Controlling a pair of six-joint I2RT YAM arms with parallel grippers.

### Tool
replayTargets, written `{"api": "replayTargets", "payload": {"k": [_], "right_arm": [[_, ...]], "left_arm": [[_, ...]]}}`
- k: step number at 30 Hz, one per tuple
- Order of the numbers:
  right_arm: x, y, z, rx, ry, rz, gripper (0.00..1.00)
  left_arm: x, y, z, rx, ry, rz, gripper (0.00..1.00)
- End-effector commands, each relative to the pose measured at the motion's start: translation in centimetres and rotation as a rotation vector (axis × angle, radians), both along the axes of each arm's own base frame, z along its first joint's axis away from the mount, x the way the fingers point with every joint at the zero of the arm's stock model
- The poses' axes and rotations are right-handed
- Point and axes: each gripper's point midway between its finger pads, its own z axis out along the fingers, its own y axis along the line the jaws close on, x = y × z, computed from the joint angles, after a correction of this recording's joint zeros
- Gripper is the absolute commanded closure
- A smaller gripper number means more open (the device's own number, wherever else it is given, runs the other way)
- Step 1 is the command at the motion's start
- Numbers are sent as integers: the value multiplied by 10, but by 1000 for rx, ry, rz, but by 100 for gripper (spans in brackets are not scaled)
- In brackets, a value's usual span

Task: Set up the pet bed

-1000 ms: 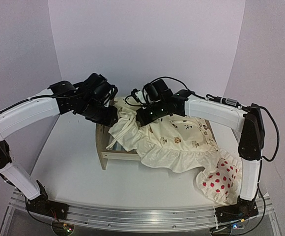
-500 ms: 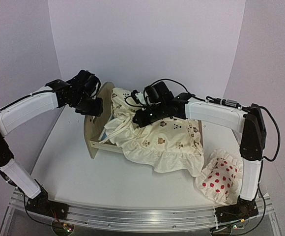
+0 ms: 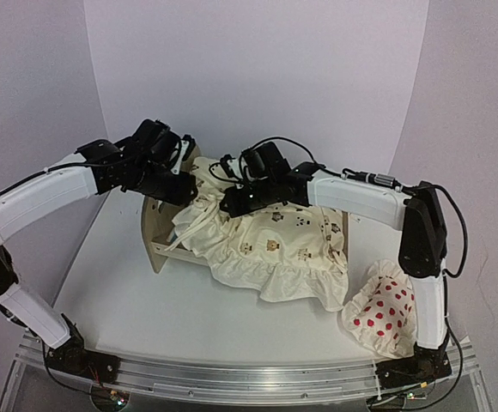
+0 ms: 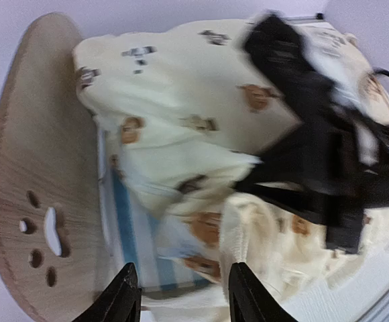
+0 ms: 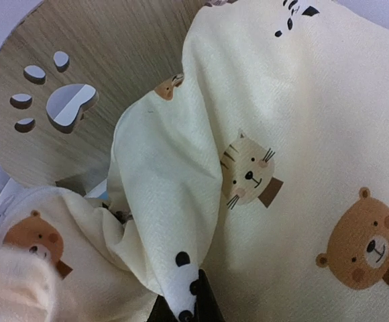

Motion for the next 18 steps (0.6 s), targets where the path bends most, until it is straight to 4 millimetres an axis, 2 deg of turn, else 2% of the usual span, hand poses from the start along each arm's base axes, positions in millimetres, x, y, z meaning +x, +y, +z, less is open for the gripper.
{"api": "replayTargets", "payload": {"k": [1, 4, 8, 12, 18], "right_arm": [[17, 8, 12, 47, -13, -40, 100], [22, 12, 12, 56, -17, -48, 100], [26, 13, 13, 55, -28, -59, 100], [26, 12, 14, 52, -34, -58, 100], [24, 13, 18, 62, -31, -50, 100]], "left_arm": [[-25, -34, 44, -50, -123, -101, 54], [-32, -42, 30, -8, -111, -116, 53], [-34, -44, 8, 65, -87, -95, 51], [-30, -39, -6, 119, -80, -59, 49], [-26, -40, -27, 162, -61, -50, 53]]}}
